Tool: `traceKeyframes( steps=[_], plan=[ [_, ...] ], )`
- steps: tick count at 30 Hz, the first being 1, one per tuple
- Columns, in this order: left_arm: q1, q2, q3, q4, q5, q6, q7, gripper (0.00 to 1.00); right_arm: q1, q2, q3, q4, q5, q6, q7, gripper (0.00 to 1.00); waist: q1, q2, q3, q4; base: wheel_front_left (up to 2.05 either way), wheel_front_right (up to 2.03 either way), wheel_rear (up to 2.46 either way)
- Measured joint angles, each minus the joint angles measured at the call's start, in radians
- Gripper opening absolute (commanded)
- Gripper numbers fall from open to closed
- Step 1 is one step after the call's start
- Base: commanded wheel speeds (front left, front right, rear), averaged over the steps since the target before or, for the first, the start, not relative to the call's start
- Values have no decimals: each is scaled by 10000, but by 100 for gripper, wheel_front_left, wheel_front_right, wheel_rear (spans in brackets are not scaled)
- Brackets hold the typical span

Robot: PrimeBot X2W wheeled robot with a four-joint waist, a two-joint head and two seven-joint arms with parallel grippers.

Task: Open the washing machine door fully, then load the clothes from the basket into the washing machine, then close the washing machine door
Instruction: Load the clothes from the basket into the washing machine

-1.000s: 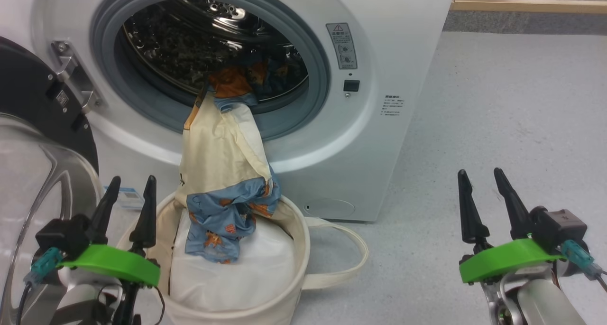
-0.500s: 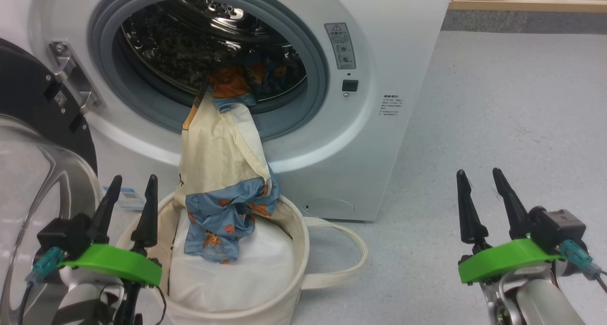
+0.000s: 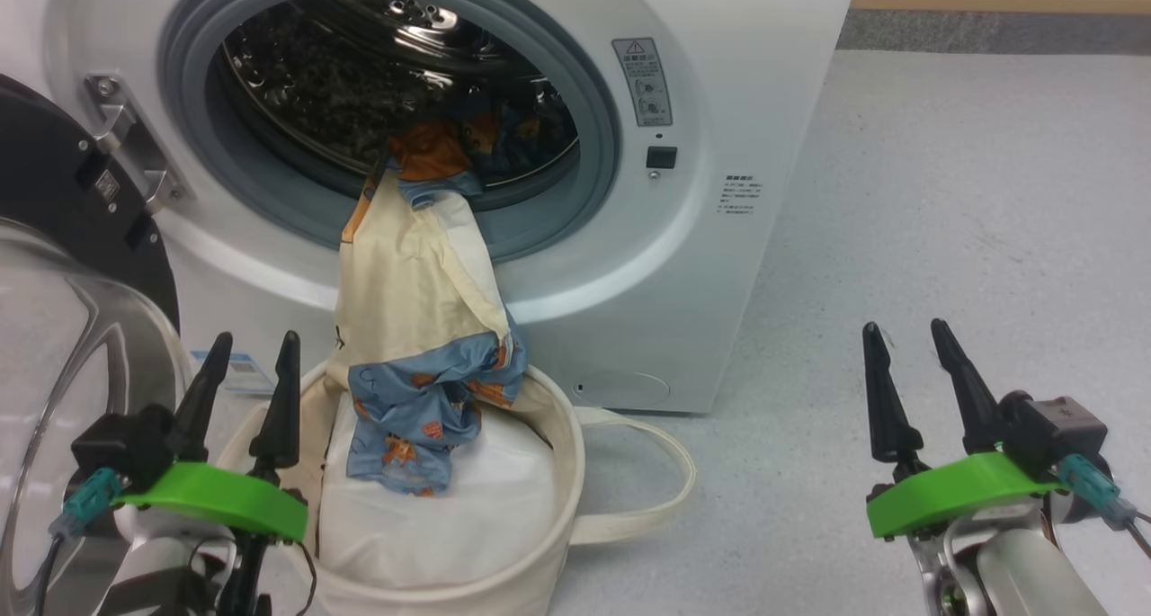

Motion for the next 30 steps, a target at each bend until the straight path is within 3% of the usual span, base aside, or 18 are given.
traceKeyframes(
  steps=[13,17,24,30],
  plan=[
    [-5,-82,-15,198,-81,0,0,100,-11,56,4,-13,0,-2,0,100,1,0,248,-95,0,0,0],
    [-26,-199,-121,679,-391,0,0,100,-32,144,15,-33,-33,-2,0,100,1,0,525,-163,0,0,0],
    [-731,-150,-993,2763,-888,0,2,100,-421,268,46,-165,-238,-2,0,100,1,0,1233,-418,0,0,0],
    [-1502,4,-1496,3517,-1499,0,2,100,-527,284,33,-267,-489,-2,0,100,2,0,1870,-673,0,0,0]
  ],
)
